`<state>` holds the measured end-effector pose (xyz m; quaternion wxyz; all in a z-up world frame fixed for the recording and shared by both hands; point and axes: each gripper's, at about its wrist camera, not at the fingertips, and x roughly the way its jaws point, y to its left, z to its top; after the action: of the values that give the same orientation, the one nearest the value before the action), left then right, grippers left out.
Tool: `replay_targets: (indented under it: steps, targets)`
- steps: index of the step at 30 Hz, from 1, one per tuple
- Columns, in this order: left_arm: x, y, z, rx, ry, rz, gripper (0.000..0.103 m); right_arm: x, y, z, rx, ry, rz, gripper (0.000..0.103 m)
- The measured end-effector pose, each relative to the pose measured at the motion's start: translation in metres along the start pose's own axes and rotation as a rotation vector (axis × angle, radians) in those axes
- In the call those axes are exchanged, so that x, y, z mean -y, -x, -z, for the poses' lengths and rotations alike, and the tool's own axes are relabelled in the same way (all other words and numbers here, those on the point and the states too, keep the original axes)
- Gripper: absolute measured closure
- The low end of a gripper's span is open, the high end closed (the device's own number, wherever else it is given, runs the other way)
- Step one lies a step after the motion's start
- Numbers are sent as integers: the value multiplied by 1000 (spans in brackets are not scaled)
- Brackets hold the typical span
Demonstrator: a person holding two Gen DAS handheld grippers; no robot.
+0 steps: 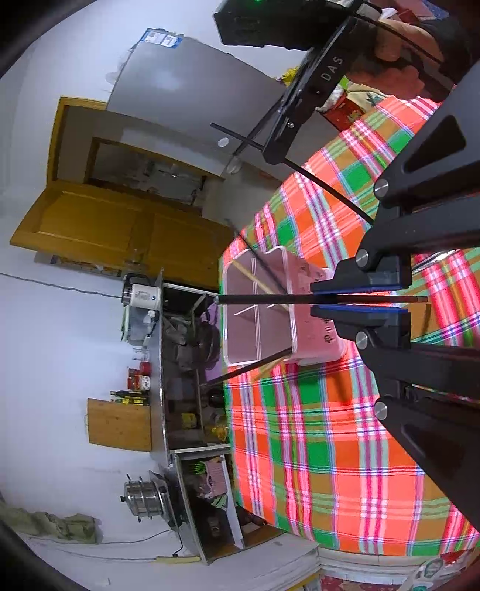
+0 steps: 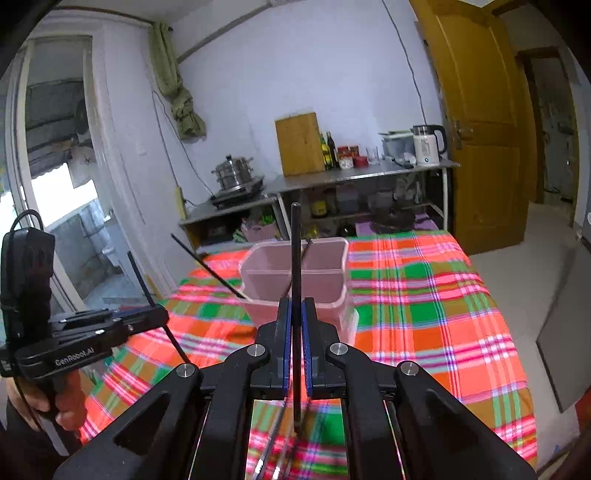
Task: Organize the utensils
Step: 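Lift both held black chopsticks and carry them over the pink basket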
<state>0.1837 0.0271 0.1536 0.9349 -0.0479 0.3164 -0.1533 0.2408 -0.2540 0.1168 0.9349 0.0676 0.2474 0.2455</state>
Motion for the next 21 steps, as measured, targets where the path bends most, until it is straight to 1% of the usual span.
replay_targets:
  steps: [7,15,21]
  targets:
    - [-4,6,-39,63,13,3,98,-11,-8,-23,78,-13,-21,98]
    - [-10,12,-86,151,22,1,98,-17,-16,-62,177,-32,-30,98]
    - [-18,6,-110,199,28,-1,98,-22,-26,-80,220,-26,-25,98]
